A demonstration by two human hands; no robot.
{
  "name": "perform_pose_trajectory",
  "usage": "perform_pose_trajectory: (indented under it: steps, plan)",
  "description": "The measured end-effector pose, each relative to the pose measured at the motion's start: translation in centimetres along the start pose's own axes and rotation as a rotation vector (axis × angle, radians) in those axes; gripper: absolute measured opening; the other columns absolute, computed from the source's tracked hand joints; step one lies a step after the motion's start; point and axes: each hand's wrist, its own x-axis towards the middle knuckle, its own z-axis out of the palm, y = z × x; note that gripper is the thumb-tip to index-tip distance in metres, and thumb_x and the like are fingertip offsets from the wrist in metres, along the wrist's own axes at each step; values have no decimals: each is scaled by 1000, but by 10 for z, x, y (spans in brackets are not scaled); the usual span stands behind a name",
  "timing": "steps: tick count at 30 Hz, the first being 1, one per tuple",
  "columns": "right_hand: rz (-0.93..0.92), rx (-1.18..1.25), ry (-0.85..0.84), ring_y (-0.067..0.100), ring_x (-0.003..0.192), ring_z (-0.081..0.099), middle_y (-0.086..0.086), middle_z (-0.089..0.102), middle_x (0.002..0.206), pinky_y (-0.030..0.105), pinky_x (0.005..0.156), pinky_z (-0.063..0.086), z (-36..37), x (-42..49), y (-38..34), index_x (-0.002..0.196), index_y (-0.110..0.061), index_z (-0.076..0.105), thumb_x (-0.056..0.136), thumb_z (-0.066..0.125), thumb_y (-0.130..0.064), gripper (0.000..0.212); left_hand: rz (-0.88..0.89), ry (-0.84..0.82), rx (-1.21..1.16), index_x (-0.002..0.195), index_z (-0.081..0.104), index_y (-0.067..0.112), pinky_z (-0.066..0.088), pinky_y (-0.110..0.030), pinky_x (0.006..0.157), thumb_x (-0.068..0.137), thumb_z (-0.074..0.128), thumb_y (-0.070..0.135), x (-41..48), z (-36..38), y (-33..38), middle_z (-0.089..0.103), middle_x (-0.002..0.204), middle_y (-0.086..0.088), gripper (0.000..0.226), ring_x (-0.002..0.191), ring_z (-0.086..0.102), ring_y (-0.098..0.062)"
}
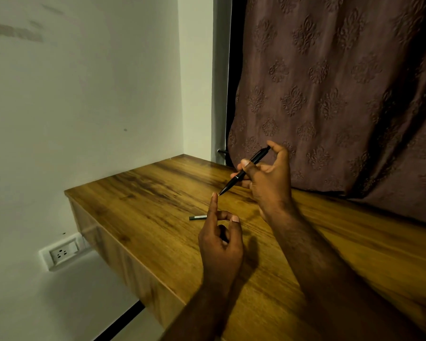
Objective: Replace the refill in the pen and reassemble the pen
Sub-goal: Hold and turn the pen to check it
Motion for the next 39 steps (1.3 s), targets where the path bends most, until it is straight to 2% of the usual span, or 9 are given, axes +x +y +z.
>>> perform_pose_trajectory:
  steps: [8,13,19,24,28,31,33,37,39]
  plan:
    - [-16,7,12,20,62,70,14,68,83,36,61,61,1,-3,-3,125,-28,34,90,59,3,53,-15,-2,-31,142,33,33,35,-20,41,88,53,28,0,0,1,61,85,13,58,45,42,-4]
    - [-19,24,72,25,76,72,10,68,85,43,71,61,2,-3,-3,135,-26,30,91,59,2,60,-9,3,-37,144,36,27,36,-21,40,88,53,26,-1,-1,1,61,85,13,58,46,42,-5]
    - [-25,28,87,26,77,71,9,68,83,47,73,60,4,-3,-1,136,-25,29,91,59,2,61,-7,12,-60,142,37,27,38,-22,39,86,53,34,-1,-1,4,62,86,11,59,47,45,-7]
    - [-13,32,87,32,82,71,12,68,86,44,71,61,4,-3,-1,136,-26,28,91,60,1,61,-6,7,-51,142,36,28,36,-20,39,86,53,34,-1,-2,5,63,88,10,58,46,44,-7]
    - [-6,42,86,27,81,71,12,67,87,40,68,61,3,-4,-1,137,-26,28,91,59,2,62,-1,8,-37,141,35,32,38,-22,39,86,52,36,0,-2,6,63,90,11,58,48,48,-11]
    - [6,33,84,25,81,71,13,67,89,43,72,61,5,-5,-1,137,-27,28,91,60,1,63,3,7,-38,143,35,29,41,-25,41,86,52,36,-1,-2,6,63,90,10,60,49,49,-13]
    - [12,21,72,22,77,71,15,68,91,44,72,61,5,-6,0,138,-27,28,91,59,1,63,7,11,-32,144,35,25,42,-24,42,86,53,33,0,-2,6,63,89,9,61,50,49,-11]
    - [15,-27,20,18,66,71,14,68,92,29,62,59,3,-6,-3,145,-30,19,95,52,0,68,-27,26,1,142,36,28,38,-19,42,90,57,21,0,-1,5,63,88,11,56,48,47,-7]
    - [50,2,1,19,67,71,11,66,89,36,69,61,3,-5,-5,149,-29,14,97,46,1,67,-68,38,8,138,39,32,39,-20,42,93,59,17,1,-2,4,62,89,12,52,48,47,-7]
